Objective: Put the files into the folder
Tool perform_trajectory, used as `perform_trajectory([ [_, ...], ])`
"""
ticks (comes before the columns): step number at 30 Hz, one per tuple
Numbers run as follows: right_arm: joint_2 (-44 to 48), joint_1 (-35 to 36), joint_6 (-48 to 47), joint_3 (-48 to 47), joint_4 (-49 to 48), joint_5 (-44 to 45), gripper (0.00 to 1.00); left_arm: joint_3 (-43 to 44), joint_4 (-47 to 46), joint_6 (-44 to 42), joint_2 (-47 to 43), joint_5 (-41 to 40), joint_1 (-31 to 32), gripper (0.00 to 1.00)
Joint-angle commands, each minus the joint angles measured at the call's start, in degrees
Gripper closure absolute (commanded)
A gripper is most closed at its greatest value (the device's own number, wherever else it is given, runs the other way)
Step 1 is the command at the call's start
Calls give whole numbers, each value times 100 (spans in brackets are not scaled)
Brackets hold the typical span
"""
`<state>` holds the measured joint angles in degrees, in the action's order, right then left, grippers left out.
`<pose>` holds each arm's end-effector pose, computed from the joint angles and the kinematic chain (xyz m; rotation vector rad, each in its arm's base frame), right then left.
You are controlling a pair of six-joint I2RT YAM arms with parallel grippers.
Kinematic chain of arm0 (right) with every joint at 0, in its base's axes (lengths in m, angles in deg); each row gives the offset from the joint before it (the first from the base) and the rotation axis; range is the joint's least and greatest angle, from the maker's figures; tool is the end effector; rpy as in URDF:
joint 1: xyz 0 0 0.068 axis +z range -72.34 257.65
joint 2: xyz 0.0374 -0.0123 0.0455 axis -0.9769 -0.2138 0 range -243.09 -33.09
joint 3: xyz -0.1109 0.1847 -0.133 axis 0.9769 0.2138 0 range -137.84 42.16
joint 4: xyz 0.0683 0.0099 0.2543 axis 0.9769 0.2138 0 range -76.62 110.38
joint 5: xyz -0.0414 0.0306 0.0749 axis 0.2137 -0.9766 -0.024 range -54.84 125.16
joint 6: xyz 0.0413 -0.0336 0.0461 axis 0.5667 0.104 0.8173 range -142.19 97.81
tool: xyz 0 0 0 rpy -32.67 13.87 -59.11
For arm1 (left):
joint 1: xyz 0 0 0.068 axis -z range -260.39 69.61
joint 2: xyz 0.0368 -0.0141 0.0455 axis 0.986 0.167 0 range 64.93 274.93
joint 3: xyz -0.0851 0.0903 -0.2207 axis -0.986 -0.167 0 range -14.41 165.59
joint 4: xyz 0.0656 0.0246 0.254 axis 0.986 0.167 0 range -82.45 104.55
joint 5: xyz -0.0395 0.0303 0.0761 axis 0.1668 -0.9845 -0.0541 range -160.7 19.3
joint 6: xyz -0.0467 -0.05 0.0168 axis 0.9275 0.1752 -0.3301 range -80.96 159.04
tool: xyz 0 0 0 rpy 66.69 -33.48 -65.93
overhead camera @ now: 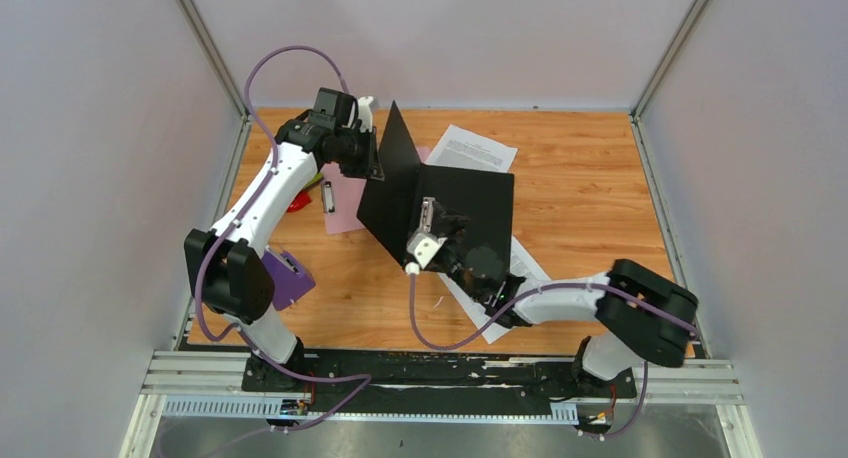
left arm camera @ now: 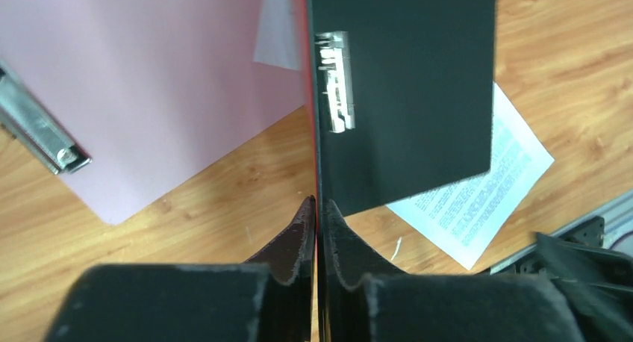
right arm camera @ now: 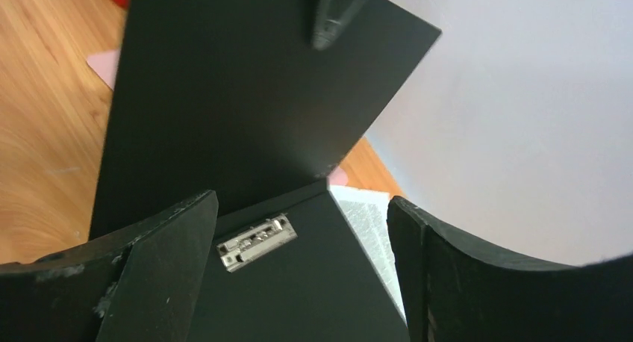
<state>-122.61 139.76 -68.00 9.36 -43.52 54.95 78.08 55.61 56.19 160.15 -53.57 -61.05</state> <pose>0.1725 0.2842 0.1838 -1.0899 1.1275 -0.0471 0.3469 -0.1397 0.3044 0.1826 2.5055 -0.6386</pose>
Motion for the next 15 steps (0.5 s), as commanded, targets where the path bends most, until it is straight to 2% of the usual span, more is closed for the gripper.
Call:
perform_trajectory([
  [1,1212,-468,2445,-46,1693,-242,15,120,337,-131,-233,-218,9,96],
  [2,1424,-712,3066,-265,2334,-209,15,50,322,-106,-316,-218,14,99],
  [4,1726,-1494,4019,-795,3738,-764,15,-87,297,-24,-495,-268,9,100],
  [6,1759,-2192,4713,-1220,4630,-1197,16,-221,276,40,-675,-361,9,100],
  [8,1630,-2875,5098,-1553,5141,-1782,17,-357,244,98,-825,-494,9,100],
  [12,907,-3984,5527,-2308,6209,-2420,18,-582,193,148,-980,-622,0,100],
  [15,203,-4486,5788,-2958,6869,-3101,22,-788,111,156,-1052,-614,0,100],
])
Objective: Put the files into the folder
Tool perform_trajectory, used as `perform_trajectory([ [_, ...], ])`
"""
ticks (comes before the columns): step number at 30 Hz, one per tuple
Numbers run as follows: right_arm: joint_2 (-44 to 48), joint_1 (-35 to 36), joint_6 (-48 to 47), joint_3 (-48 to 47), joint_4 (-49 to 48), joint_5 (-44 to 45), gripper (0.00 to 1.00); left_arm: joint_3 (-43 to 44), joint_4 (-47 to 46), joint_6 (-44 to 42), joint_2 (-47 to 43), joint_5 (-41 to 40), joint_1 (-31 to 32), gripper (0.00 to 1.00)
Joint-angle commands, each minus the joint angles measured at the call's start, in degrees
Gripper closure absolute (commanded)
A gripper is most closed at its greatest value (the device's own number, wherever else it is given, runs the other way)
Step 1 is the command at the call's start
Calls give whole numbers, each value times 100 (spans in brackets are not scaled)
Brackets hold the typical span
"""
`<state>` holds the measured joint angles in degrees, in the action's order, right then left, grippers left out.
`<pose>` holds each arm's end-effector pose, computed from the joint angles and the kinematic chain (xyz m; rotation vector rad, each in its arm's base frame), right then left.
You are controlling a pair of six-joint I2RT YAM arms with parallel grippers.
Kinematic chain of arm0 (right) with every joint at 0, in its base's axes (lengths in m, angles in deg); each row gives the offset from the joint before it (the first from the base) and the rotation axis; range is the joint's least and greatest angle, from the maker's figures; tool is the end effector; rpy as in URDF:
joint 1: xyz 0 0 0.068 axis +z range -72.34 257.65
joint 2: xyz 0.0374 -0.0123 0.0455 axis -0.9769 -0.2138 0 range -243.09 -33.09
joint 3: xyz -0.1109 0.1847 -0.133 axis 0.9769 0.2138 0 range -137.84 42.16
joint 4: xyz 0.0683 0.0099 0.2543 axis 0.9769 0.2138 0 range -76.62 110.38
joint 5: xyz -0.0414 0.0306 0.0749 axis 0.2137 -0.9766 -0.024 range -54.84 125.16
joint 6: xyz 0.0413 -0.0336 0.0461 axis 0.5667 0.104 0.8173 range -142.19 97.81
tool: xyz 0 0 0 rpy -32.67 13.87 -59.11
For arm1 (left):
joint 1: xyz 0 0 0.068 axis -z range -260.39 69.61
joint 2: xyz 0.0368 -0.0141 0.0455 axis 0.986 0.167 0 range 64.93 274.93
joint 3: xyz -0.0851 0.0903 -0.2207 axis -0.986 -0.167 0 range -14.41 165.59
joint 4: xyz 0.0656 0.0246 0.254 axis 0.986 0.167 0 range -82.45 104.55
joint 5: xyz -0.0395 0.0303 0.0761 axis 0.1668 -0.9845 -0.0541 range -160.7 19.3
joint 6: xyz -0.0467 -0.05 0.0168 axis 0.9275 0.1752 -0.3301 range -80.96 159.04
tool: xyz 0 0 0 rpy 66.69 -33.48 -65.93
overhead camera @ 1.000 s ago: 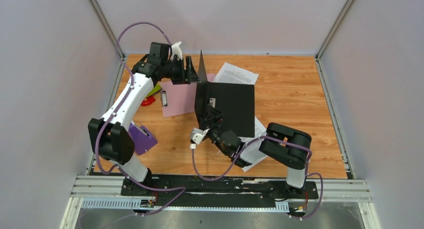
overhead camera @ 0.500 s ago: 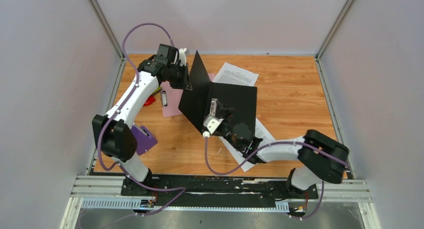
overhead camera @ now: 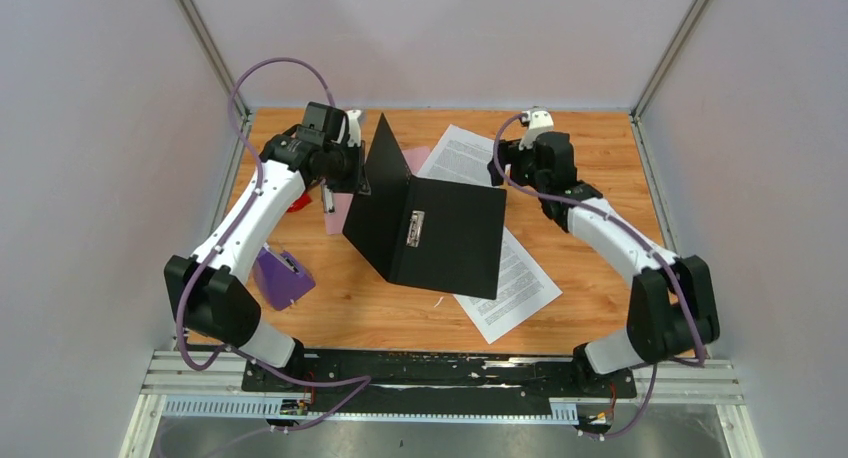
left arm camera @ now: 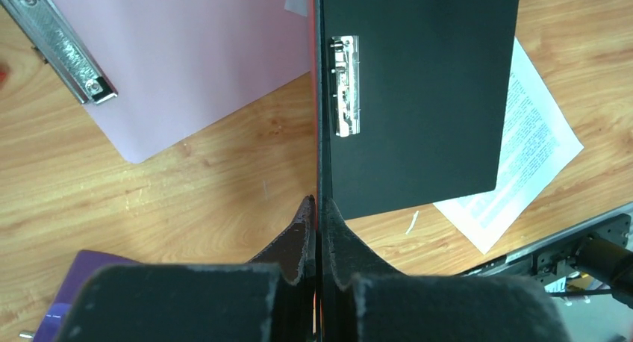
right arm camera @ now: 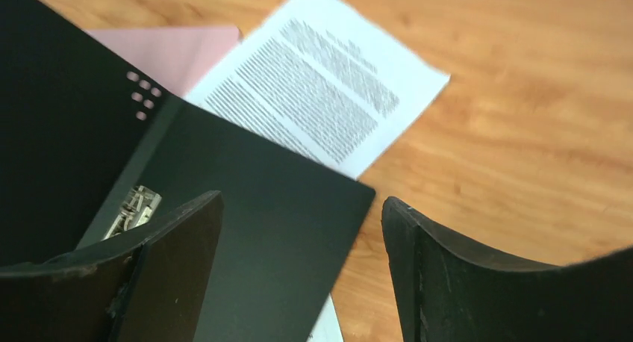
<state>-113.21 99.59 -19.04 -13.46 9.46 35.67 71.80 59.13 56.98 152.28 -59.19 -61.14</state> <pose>0.3259 0.1307 0.2594 -0.3108 1.9154 0.2835 0.3136 -0.1217 0.3082 0.1154 2.5378 -0.5157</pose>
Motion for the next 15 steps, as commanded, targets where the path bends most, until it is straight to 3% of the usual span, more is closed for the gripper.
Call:
perform_trajectory([
  [1,-940,-494,921,-891,1722,-1292,23,-230,-278,97,-285,-52,9,100],
  [6,-1514,-263,1368,-1024,1632,-1827,34,-693,-692,402,-514,323,-20,100],
  [15,-2598,1233,2043,-1679,1778,-1815,46,-1123,-782,701,-936,139,-44,100],
])
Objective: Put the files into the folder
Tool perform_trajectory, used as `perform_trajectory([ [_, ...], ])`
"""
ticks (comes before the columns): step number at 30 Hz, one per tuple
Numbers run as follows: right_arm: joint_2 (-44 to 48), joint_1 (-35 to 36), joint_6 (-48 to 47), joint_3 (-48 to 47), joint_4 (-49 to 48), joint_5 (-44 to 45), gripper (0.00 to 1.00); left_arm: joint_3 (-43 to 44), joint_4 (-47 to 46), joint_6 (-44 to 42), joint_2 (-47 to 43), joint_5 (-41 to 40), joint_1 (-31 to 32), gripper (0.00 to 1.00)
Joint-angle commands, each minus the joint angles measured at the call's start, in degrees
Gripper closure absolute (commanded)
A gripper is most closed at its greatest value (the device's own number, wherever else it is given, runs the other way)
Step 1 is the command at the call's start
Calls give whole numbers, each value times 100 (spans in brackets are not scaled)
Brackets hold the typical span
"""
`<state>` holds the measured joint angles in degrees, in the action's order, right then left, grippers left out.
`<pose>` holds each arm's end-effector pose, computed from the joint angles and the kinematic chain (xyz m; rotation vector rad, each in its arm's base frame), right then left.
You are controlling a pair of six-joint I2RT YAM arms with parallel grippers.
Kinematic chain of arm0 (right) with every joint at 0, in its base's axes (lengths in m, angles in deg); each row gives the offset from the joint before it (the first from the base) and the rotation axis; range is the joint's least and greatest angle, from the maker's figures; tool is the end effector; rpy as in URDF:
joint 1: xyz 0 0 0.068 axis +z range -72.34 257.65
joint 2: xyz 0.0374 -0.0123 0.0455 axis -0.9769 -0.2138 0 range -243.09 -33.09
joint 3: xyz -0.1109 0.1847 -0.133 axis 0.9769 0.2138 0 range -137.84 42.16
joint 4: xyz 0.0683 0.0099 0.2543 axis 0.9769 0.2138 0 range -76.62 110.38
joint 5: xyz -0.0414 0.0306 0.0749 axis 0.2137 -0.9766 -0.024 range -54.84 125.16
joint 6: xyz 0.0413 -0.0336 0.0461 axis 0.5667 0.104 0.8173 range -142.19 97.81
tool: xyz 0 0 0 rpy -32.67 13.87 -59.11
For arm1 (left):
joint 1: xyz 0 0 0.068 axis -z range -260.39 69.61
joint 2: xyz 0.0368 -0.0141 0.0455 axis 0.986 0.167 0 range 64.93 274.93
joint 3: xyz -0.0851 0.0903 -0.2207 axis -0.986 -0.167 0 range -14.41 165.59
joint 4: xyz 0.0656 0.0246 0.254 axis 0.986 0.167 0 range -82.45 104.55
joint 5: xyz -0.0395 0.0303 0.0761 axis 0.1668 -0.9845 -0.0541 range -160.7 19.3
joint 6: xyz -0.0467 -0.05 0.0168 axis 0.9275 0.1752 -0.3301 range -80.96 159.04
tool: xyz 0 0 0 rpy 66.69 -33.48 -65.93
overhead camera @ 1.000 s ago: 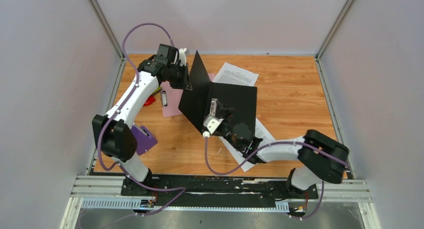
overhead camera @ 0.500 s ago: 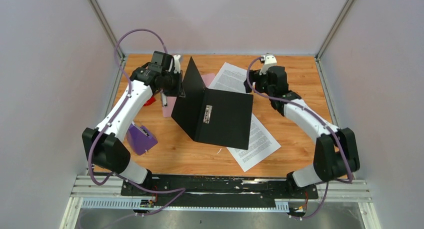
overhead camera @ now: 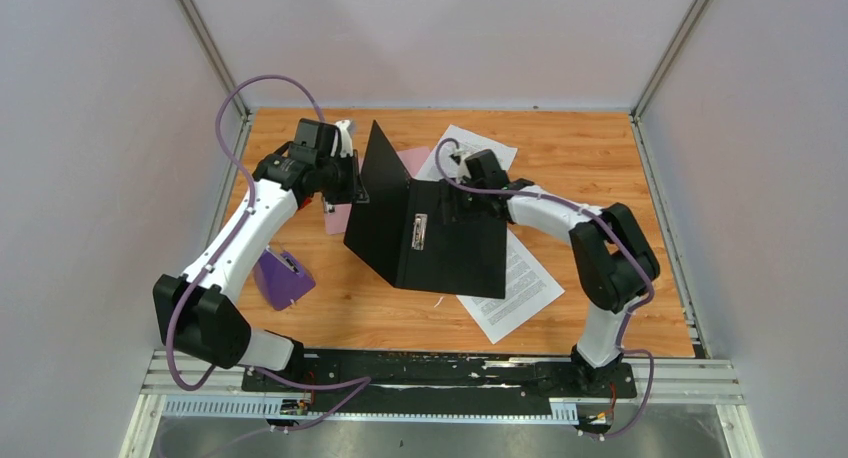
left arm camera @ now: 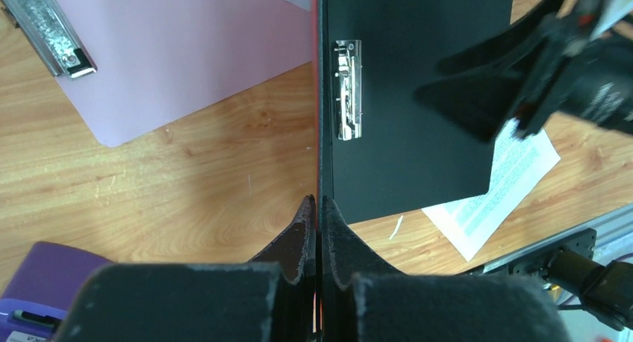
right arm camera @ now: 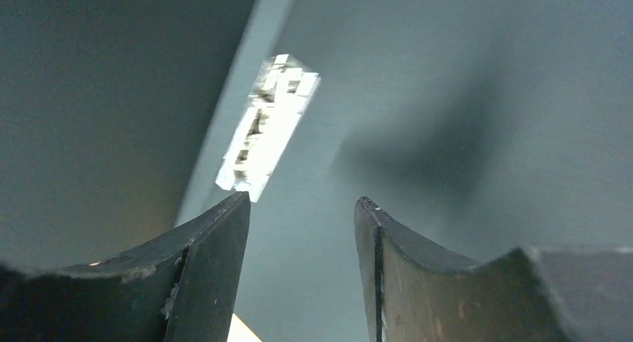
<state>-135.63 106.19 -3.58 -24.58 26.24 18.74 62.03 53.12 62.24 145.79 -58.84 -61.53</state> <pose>0.3382 0.2024 0.1584 -0.3518 2.4787 0.7078 0.2954 -0.1134 0.2950 -0.0001 2.5040 -0.5696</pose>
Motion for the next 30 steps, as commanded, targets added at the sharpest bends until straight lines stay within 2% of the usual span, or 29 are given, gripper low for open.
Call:
perform_trajectory([
  [1,-468,692,548,-715,177,-37,49,-218,-222,183,-344,128,-4,100],
  [4,-728,936,637,-993,409,274,57,-267,-169,147,-384,92,-4,100],
  [18,-1024,1016,758,-996,362,-11,69,-454,-240,128,-553,132,-9,100],
  [22,-1112,1047,754,-990,270,-85,76,-485,-233,106,-580,116,-5,100],
  [30,-1299,1135,810,-1027,62,-215,78,-560,-263,103,-602,104,-4,100],
])
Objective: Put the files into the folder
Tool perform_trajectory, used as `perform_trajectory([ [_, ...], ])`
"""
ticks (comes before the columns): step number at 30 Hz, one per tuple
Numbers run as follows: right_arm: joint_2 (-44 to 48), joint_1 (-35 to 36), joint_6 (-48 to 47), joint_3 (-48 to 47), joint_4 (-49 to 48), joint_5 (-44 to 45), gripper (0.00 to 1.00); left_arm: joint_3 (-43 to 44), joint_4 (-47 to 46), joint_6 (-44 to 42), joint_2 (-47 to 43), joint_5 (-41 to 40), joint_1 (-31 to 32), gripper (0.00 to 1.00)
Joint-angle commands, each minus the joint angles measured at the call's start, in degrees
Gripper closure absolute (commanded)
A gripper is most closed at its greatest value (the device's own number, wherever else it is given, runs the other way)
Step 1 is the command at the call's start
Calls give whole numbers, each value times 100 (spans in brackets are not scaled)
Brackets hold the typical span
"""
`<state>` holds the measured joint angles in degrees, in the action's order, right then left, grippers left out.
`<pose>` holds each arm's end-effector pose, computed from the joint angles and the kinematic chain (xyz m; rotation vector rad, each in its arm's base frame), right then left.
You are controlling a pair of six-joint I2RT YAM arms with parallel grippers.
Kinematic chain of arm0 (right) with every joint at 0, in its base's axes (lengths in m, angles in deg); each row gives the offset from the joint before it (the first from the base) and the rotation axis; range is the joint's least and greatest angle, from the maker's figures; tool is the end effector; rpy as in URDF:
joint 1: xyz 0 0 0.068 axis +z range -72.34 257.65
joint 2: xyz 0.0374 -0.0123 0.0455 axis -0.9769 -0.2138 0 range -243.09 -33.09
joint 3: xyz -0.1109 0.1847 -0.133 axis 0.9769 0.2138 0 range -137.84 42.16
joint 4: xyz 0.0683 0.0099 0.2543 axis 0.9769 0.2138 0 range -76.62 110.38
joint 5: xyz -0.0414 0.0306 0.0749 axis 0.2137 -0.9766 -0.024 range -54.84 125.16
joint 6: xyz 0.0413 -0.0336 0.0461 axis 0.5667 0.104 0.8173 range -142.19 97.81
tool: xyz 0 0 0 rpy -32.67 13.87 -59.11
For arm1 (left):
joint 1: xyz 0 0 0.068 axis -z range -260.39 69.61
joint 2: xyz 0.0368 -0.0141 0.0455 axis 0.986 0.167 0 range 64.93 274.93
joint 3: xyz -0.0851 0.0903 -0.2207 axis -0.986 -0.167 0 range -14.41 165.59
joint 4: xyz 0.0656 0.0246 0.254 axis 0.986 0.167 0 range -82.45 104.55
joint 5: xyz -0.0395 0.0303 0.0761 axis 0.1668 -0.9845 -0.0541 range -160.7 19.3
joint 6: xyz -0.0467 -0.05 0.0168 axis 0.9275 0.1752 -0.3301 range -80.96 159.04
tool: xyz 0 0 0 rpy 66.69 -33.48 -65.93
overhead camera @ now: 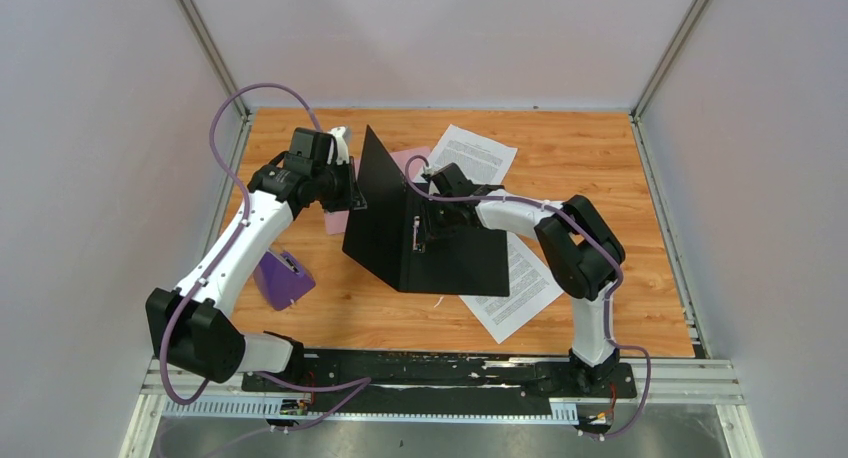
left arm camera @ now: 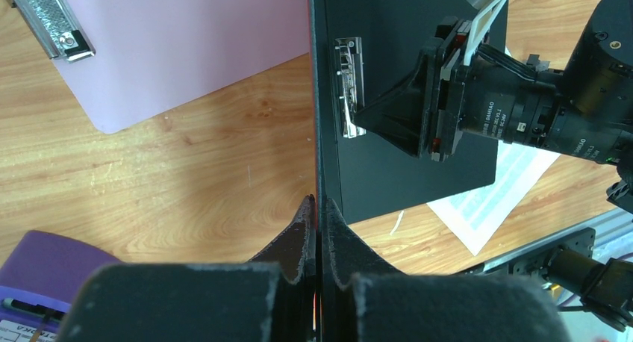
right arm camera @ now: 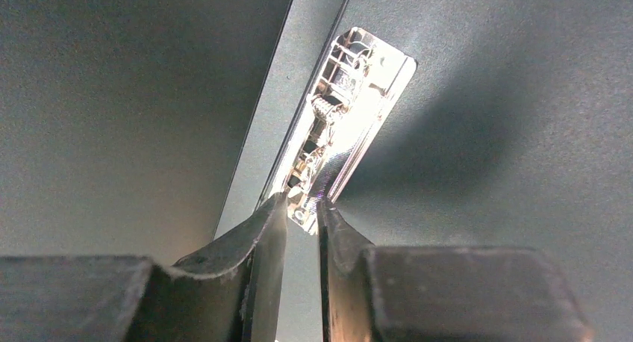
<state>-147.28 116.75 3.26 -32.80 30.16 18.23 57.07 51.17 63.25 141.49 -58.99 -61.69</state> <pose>0.3165 0.2787 0.1189 -0.4408 2.6552 0.7772 0.2814 -0.1076 0.2904 -0.0234 2.4828 -0.5789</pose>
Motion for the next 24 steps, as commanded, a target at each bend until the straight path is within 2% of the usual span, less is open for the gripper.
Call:
perform_trajectory([
  [1,-158,85,139,-204,-362,-193,79,-64,-68,5,-170,121,11,100],
  [11,1,115,273,-89,-557,-329,83,-52,-78,5,-152,69,11,100],
  [17,357,121,272,-60,-513,-150,81,-77,-83,39,-162,58,11,100],
  [24,222,117,225,-31,-348,15,82,-73,-68,42,-185,51,11,100],
])
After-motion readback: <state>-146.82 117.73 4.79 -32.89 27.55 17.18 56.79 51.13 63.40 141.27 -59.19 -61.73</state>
